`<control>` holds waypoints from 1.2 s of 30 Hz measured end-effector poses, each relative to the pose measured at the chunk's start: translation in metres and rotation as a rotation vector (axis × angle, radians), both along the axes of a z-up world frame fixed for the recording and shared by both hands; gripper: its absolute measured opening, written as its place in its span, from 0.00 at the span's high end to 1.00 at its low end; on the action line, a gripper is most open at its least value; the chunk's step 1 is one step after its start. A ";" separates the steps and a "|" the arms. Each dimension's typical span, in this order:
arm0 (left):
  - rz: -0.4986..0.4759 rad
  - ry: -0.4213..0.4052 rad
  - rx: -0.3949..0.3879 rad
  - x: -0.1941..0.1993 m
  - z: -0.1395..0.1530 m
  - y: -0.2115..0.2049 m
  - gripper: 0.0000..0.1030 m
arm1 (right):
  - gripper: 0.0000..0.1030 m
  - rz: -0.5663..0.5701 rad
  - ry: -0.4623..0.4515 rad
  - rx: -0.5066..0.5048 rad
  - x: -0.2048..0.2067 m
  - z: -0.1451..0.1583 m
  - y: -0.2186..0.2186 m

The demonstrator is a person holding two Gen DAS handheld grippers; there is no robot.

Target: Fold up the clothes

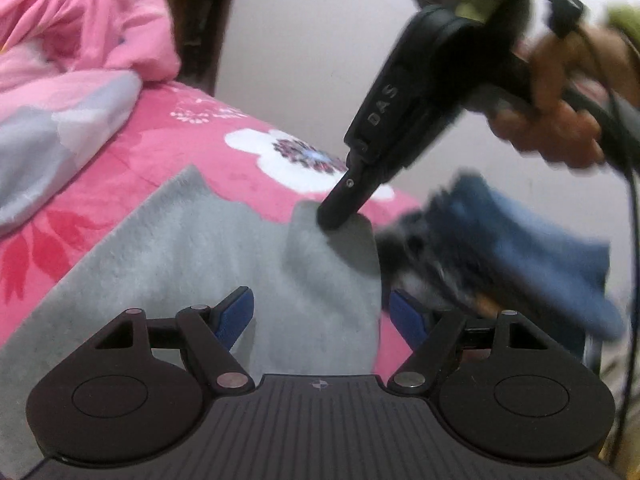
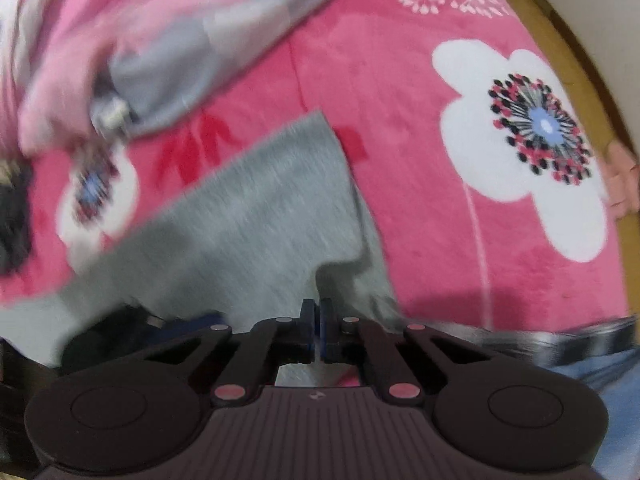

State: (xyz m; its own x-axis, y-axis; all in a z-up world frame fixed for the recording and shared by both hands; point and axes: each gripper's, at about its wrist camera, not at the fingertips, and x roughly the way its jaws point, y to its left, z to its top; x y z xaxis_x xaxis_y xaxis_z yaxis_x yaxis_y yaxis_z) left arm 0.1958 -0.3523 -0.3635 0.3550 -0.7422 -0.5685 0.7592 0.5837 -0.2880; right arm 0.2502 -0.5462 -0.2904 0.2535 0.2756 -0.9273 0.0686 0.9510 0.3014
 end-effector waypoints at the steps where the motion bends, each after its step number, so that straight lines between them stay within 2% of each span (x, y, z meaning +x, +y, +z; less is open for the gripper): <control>1: 0.019 0.016 -0.014 0.005 0.001 0.000 0.27 | 0.99 -0.022 -0.010 0.033 0.003 0.002 -0.002; 4: 0.068 0.069 -0.054 0.019 0.004 0.001 0.29 | 0.99 -0.076 -0.032 0.103 0.010 0.002 -0.004; 9: 0.111 0.149 -0.086 0.035 0.004 -0.002 0.43 | 0.99 -0.162 -0.041 0.185 0.017 -0.009 -0.011; 12: 0.122 0.177 -0.076 0.038 0.001 -0.005 0.54 | 0.99 -0.172 -0.052 0.219 0.020 -0.013 -0.009; 14: 0.131 0.204 -0.065 0.042 -0.004 -0.007 0.79 | 0.99 -0.168 -0.062 0.229 0.022 -0.015 -0.008; 16: 0.155 0.251 -0.067 0.049 -0.011 -0.006 0.90 | 0.98 -0.165 -0.085 0.229 0.022 -0.013 -0.010; 18: 0.190 0.316 -0.099 0.059 -0.019 0.001 0.95 | 0.98 -0.158 -0.110 0.198 0.022 -0.008 -0.014; 20: 0.224 0.384 -0.145 0.069 -0.026 0.011 0.97 | 0.97 -0.133 -0.119 0.120 0.020 -0.004 -0.019; 23: 0.272 0.475 -0.232 0.081 -0.030 0.030 0.98 | 0.96 -0.072 -0.050 0.018 0.022 -0.014 -0.023; 27: 0.304 0.524 -0.310 0.091 -0.029 0.046 0.98 | 0.96 0.036 0.044 0.015 0.033 -0.041 -0.018; 29: 0.312 0.539 -0.330 0.097 -0.029 0.050 0.98 | 0.96 0.132 0.094 0.014 0.037 -0.054 -0.007; 31: 0.307 0.546 -0.338 0.100 -0.029 0.052 0.98 | 0.95 0.252 0.145 -0.038 0.032 -0.057 0.005; 34: 0.297 0.553 -0.348 0.104 -0.028 0.053 0.98 | 0.95 0.478 0.214 -0.124 0.013 -0.048 0.024; 36: 0.294 0.562 -0.355 0.106 -0.028 0.053 0.98 | 0.95 0.558 0.204 -0.171 0.006 -0.039 0.034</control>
